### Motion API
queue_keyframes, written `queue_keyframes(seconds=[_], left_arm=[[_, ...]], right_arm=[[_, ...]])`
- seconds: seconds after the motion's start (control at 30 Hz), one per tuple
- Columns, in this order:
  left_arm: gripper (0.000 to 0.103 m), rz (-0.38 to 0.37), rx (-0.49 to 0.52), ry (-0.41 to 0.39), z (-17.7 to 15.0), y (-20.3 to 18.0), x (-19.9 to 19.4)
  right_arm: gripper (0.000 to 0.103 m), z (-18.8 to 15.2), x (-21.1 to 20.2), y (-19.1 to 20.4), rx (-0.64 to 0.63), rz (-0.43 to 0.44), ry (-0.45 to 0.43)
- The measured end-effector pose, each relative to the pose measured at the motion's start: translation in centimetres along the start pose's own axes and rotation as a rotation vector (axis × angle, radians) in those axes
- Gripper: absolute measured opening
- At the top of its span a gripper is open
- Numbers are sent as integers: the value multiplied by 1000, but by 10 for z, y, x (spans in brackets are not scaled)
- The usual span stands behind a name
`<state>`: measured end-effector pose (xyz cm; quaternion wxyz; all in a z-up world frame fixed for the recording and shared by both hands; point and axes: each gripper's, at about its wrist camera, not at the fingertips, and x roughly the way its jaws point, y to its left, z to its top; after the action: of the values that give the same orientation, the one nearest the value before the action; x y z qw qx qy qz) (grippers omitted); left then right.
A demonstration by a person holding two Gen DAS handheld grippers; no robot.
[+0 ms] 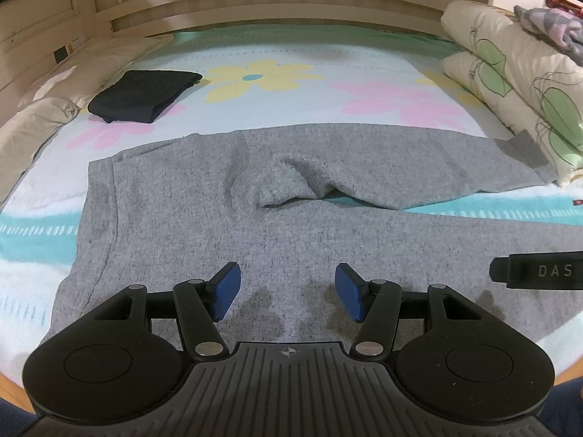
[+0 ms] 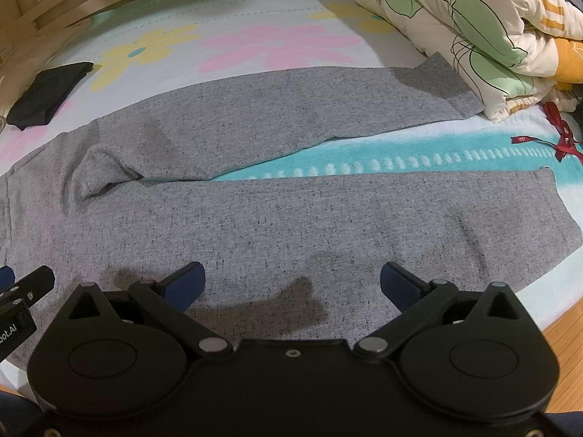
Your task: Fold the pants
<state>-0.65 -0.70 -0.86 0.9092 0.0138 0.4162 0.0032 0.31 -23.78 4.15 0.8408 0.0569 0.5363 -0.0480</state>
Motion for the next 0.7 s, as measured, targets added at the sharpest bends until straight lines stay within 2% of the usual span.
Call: queue_keyframes(seconds=[0.7], left_arm=[[56, 20, 30, 2, -3, -1, 3]], right_arm=[[102, -2, 2, -1, 0, -12, -3]])
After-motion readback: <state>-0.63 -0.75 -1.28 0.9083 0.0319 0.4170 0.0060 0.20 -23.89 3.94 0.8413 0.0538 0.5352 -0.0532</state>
